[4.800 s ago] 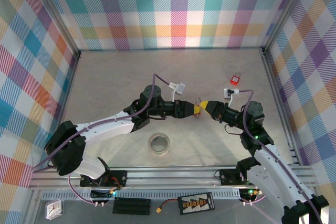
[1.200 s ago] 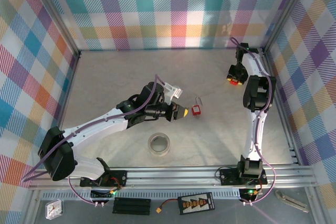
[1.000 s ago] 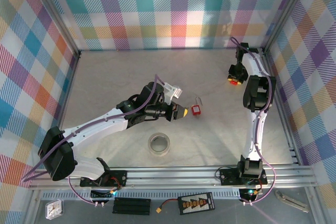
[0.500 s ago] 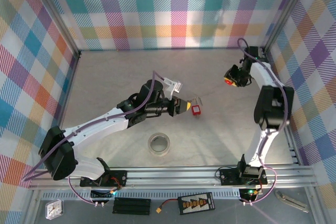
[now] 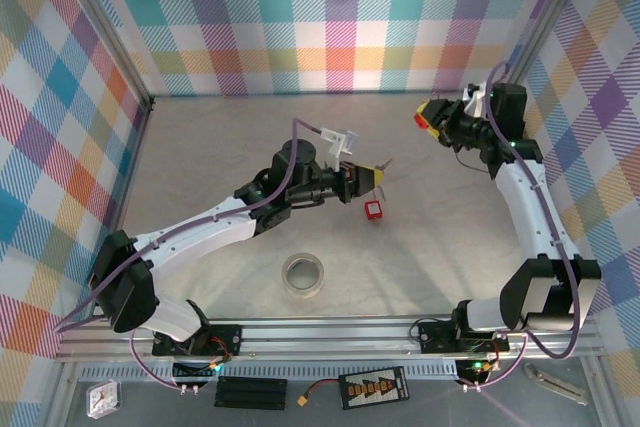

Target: Unlock with the key

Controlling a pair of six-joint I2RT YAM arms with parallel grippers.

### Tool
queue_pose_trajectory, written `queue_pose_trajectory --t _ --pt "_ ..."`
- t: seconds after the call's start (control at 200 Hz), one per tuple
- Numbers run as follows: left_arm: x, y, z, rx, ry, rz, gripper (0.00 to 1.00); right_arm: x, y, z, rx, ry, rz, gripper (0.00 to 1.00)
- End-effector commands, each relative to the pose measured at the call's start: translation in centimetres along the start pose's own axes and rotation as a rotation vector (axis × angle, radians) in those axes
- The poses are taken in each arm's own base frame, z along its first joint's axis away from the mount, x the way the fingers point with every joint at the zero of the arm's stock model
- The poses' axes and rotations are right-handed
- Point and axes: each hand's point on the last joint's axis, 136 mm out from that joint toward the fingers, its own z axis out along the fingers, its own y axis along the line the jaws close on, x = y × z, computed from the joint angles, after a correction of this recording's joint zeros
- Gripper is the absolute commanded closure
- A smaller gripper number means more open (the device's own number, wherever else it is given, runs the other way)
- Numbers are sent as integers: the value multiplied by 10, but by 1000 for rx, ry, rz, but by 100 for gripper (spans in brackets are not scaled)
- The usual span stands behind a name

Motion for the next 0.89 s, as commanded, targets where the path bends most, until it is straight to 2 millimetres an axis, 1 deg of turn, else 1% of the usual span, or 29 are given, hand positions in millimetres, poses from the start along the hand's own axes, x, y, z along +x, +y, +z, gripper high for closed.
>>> queue_pose_trajectory --t 0.0,0.08,0.205,0.24,0.355,0.48,0.545,0.72,0.89 --pt "-8 -3 10 -65 -17 99 100 22 2 0 6 56 110 93" --pt "-4 -2 19 -102 7 138 100 30 2 3 27 64 117 93" --pt "8 12 33 -186 53 181 100 35 3 5 36 81 144 93" --pt "12 19 36 -213 69 183 100 36 2 5 43 80 147 93" --pt "22 34 42 -261 110 173 100 38 0 3 69 79 143 94" --pt "25 41 47 -292 129 147 100 39 -3 -1 92 72 137 94" --pt "25 47 49 -313 133 126 100 40 -4 -3 94 68 134 94" --pt "21 52 54 -325 109 87 100 45 -6 -2 100 75 138 94" --pt "6 53 49 -344 22 91 100 48 -12 0 109 81 151 95"
